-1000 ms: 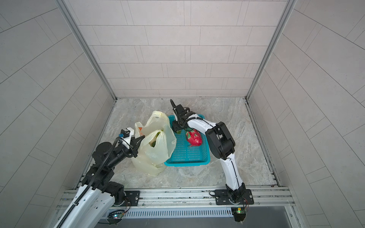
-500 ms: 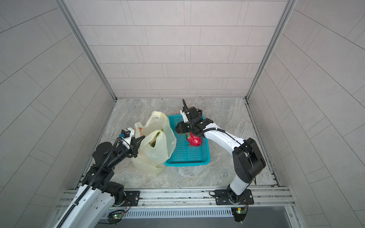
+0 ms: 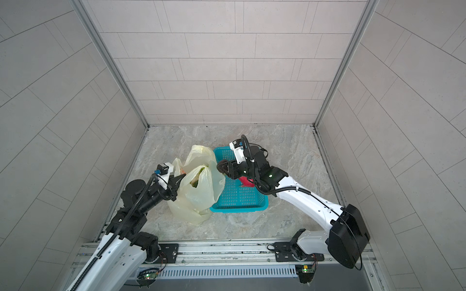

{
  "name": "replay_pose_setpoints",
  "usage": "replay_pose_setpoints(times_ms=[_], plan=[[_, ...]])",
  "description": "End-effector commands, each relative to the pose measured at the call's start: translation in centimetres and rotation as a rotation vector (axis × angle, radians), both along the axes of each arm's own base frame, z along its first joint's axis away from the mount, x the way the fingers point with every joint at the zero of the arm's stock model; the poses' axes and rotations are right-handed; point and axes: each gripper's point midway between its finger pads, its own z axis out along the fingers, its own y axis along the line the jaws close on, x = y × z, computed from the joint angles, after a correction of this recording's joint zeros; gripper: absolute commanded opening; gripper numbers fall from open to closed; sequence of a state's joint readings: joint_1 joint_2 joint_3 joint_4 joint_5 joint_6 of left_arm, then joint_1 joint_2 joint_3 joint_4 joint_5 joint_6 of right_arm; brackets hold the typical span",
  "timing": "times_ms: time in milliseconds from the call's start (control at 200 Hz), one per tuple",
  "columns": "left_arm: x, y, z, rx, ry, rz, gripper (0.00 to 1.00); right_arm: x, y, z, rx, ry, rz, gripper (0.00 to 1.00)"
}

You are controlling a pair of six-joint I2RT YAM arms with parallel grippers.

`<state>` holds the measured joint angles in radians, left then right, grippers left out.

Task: Place the fruits into the plastic bag
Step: Pick up the fruit from the bin, then place the fruit in the plastic bag.

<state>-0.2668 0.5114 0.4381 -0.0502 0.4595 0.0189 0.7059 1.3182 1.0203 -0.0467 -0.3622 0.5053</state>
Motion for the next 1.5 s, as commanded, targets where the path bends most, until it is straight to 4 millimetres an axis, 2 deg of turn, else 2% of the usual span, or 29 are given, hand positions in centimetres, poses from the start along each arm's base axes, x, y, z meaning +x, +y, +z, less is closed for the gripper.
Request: replay_pose_setpoints(times_ms=[0, 255, 375, 505, 721, 821, 876, 1036, 1261, 1391, 1496], plan=[[-0.2, -0.2, 2.4, -0.022, -0.062, -0.012, 0.0, -0.5, 3.3, 1.0, 0.033, -0.034, 0.075, 0.19], [-0.9, -0.1, 3.0, -0.077, -0.06, -0.007, 0.0, -2.1, 9.3, -2.4, -0.023, -0.004, 0.19, 0.19], [-1.2, 0.2, 3.2, -0.086, -0.075, 0.004, 0.0, -3.2, 11.1, -4.9, -0.071, 0.041, 0.253, 0.23], [-1.3, 0.3, 3.0, -0.077, -0.071, 0.006, 0.0, -4.2, 11.8, -6.8, -0.125, 0.064, 0.293, 0.29], [-1.2, 0.3, 2.6, -0.07, -0.064, 0.006, 0.0, -4.8, 11.6, -7.8, -0.157, 0.087, 0.322, 0.36], [-1.2, 0.3, 2.6, -0.069, -0.062, 0.006, 0.0, -5.4, 11.4, -8.2, -0.174, 0.104, 0.343, 0.45], [-1.2, 0.2, 2.6, -0.07, -0.062, 0.005, 0.0, -5.4, 11.2, -8.3, -0.18, 0.106, 0.34, 0.54], [-1.3, 0.2, 2.5, -0.068, -0.062, 0.001, 0.0, -5.3, 10.3, -6.4, -0.168, 0.049, 0.324, 0.73], [-1.4, 0.2, 2.2, -0.062, -0.057, -0.001, 0.0, -4.5, 7.4, -3.6, -0.148, -0.027, 0.259, 0.89], [-1.3, 0.3, 2.2, -0.053, -0.063, 0.001, 0.0, -4.2, 6.5, -3.3, -0.138, -0.025, 0.239, 0.91], [-1.3, 0.2, 2.2, -0.051, -0.062, -0.002, 0.0, -4.1, 6.9, -3.7, -0.132, -0.009, 0.247, 0.9]])
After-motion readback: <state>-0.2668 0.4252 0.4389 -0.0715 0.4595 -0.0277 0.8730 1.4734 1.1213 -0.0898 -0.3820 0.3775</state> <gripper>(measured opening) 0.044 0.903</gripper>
